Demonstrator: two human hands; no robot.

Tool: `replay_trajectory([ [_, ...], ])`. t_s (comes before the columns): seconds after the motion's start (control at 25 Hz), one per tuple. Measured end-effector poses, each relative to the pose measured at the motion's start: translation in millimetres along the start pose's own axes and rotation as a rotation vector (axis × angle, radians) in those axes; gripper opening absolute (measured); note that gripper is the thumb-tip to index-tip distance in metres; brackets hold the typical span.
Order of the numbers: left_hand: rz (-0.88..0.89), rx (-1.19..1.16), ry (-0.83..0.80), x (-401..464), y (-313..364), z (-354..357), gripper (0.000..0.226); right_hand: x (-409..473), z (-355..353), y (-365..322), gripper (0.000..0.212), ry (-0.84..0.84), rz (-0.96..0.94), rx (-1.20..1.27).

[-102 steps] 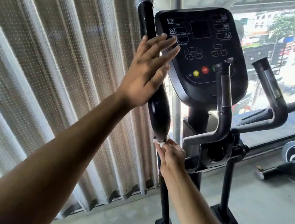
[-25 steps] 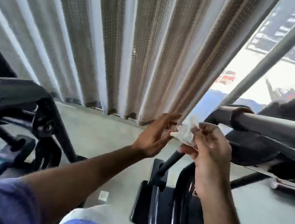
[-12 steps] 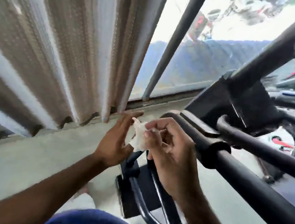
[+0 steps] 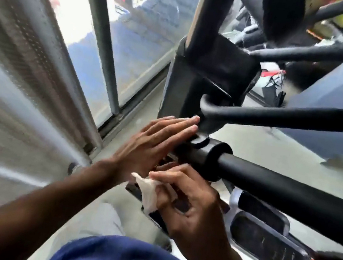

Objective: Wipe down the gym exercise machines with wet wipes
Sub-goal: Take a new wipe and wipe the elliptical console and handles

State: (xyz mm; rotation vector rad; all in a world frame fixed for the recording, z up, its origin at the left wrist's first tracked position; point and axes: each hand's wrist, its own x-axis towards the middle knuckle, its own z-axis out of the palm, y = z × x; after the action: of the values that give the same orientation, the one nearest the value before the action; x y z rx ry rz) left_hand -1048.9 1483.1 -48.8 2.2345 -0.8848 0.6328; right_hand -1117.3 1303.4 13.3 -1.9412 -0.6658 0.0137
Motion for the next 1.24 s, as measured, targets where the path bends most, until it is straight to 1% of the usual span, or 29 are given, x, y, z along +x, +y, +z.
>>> replay_trajectory([
  [0.12,0.116,-0.121,-0.053,9.9,-28.5,8.8,0.057,5.8,18.1,-9.8,0.018,0.22,0.063,-0.05],
  [0.2,0.137,-0.205,-0.099,16.3,-37.4,3.6,0.053,23.2,36.8,-25.9,0.018,0.369,0.11,-0.095],
  [0.28,0.138,-0.271,-0.19,21.2,-44.1,-3.0,0.055,38.5,53.5,-42.8,0.018,0.521,0.148,-0.154],
  [0.32,0.153,-0.305,-0.261,23.9,-48.9,-6.0,0.06,42.0,58.2,-50.9,0.018,0.591,0.172,-0.202],
  [0.4,0.269,-0.393,-0.374,35.3,-60.8,-9.9,0.069,37.8,62.2,-65.4,0.017,0.743,0.228,-0.311],
  [0.48,0.462,-0.451,-0.415,54.7,-68.4,-7.1,0.067,21.7,59.9,-79.5,0.017,0.901,0.27,-0.436],
  [0.52,0.549,-0.459,-0.431,65.0,-68.6,-4.9,0.066,10.8,55.5,-85.3,0.018,0.961,0.287,-0.537],
  [0.6,0.642,-0.468,-0.481,79.8,-62.7,-4.3,0.069,-12.8,42.4,-96.1,0.021,1.053,0.315,-0.746],
  [0.64,0.643,-0.474,-0.516,83.6,-60.1,-6.7,0.071,-22.0,35.1,-100.2,0.022,1.083,0.316,-0.823],
  [0.76,0.569,-0.536,-0.632,88.7,-60.6,-14.6,0.08,-26.1,20.3,-98.2,0.026,1.139,0.22,-1.02],
  [0.84,0.538,-0.575,-0.641,91.4,-59.0,-13.5,0.078,-8.5,22.2,-80.2,0.022,1.088,0.206,-1.076],
  [0.92,0.505,-0.595,-0.649,90.8,-57.7,-14.7,0.076,18.4,32.2,-60.2,0.02,1.015,0.265,-1.081],
  [1.08,0.487,-0.642,-0.7,90.6,-59.0,-13.7,0.077,41.4,54.3,-45.8,0.021,1.006,0.385,-1.107],
  [1.24,0.555,-0.615,-0.763,99.7,-64.9,-16.4,0.081,31.0,42.8,-65.1,0.019,0.866,0.547,-1.301],
])
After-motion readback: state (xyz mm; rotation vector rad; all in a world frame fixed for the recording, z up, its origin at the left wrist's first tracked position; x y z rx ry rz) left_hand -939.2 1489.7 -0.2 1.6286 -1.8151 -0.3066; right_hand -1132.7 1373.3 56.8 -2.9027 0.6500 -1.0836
